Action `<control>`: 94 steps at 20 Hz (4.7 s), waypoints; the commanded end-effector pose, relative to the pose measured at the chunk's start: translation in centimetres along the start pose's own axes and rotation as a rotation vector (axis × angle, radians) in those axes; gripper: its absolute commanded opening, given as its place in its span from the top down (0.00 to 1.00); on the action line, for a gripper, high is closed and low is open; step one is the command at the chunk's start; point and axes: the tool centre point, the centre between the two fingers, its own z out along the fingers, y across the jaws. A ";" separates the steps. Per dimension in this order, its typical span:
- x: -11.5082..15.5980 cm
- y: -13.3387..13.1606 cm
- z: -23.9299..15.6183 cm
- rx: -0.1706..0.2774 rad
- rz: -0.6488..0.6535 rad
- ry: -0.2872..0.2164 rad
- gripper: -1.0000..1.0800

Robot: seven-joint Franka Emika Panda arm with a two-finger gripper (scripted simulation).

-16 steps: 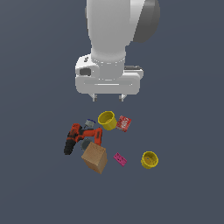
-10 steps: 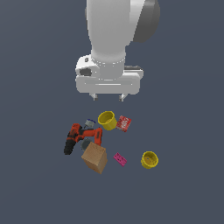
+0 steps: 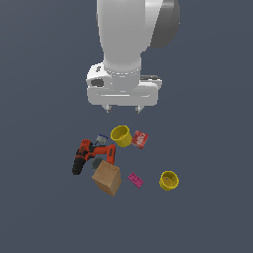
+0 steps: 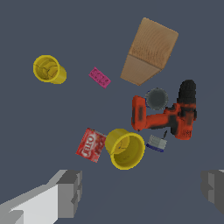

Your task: Pick up a designated object from a clutter of objects.

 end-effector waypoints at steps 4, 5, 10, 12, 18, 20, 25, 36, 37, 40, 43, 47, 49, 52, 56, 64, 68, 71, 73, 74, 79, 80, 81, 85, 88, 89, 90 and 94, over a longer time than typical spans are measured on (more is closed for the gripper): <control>0.9 0.2 0.3 0.002 0.020 0.002 0.04; 1.2 0.3 0.4 0.003 0.027 0.002 0.04; 3.3 0.8 1.1 0.007 0.073 0.008 0.04; 4.3 1.0 1.6 0.009 0.098 0.011 0.04; 8.4 2.2 3.6 0.015 0.194 0.022 0.04; 9.9 2.7 4.6 0.017 0.230 0.026 0.04; 13.0 3.8 6.9 0.019 0.311 0.036 0.04; 16.4 5.2 10.1 0.020 0.406 0.048 0.04; 16.5 5.3 10.2 0.020 0.409 0.048 0.04; 16.6 5.4 10.4 0.020 0.413 0.049 0.04; 16.5 5.3 10.5 0.020 0.410 0.047 0.04; 16.6 5.3 11.6 0.020 0.411 0.048 0.04; 16.6 5.3 12.6 0.020 0.412 0.048 0.04; 16.7 5.3 14.2 0.020 0.413 0.048 0.04; 16.7 5.3 15.3 0.020 0.413 0.049 0.04; 16.9 5.3 15.4 0.020 0.413 0.049 1.00; 16.9 5.3 15.4 0.020 0.413 0.049 1.00; 16.9 5.3 15.4 0.020 0.413 0.049 1.00; 16.8 5.3 15.4 0.020 0.413 0.047 1.00; 16.8 5.3 15.4 0.020 0.413 0.047 1.00; 16.2 4.7 14.7 0.020 0.413 0.047 1.00; 16.0 4.5 14.4 0.020 0.413 0.047 1.00; 15.8 4.3 14.2 0.020 0.413 0.047 1.00; 14.6 3.3 12.7 0.020 0.413 0.047 1.00; 13.4 2.2 11.3 0.020 0.413 0.047 1.00; 12.9 1.7 10.7 0.020 0.413 0.047 1.00; 12.4 1.3 10.1 0.020 0.413 0.047 1.00; 10.1 -0.9 7.3 0.020 0.413 0.047 1.00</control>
